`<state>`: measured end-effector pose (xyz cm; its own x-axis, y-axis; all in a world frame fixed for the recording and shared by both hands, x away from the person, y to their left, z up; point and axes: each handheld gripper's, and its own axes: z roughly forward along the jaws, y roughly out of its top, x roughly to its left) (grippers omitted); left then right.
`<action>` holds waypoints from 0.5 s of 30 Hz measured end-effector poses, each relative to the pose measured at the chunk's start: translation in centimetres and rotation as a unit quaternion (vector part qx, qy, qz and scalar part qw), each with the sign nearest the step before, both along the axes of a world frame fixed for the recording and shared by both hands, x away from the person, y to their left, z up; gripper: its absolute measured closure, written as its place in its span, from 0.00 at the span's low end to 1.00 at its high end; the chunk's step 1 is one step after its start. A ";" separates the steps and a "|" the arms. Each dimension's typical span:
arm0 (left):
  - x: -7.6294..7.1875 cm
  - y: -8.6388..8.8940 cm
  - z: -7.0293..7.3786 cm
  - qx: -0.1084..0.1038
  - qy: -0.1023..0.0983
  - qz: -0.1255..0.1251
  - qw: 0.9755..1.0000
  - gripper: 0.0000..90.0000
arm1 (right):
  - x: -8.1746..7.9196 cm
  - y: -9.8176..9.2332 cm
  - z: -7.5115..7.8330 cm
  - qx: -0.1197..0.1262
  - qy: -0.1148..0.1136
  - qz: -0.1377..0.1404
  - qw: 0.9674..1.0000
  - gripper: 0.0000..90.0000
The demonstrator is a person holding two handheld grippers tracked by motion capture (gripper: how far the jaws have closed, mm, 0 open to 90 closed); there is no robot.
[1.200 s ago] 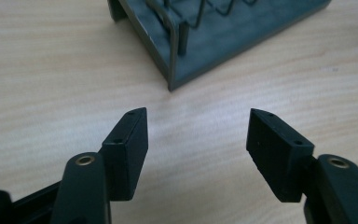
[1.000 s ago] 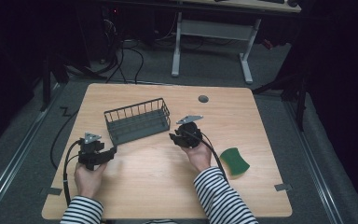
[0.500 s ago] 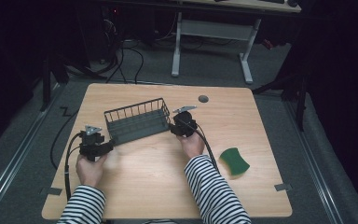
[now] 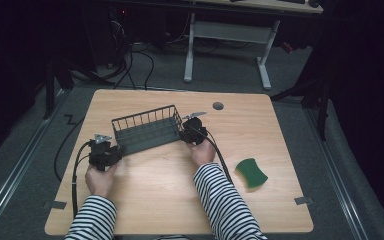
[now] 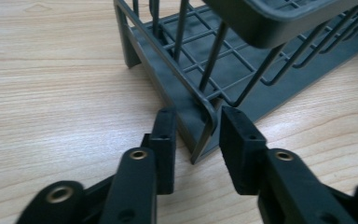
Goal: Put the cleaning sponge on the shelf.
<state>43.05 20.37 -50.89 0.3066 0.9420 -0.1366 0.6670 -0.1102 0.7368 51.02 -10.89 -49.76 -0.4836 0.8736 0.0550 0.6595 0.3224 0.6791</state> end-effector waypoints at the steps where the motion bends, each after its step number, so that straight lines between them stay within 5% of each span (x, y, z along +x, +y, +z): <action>1: 0.0 -0.1 0.0 0.000 -0.001 -0.001 1.000 0.78 | 0.0 0.0 -0.1 0.000 -0.001 0.001 1.000 0.85; 9: 0.1 0.0 -0.1 -0.009 0.000 -0.012 1.000 0.92 | 0.1 -0.2 -0.4 0.001 0.006 0.014 1.000 0.95; 15: 0.0 0.0 -0.1 -0.002 0.001 -0.021 1.000 0.94 | 0.1 -0.3 -0.4 0.004 0.009 0.014 1.000 0.96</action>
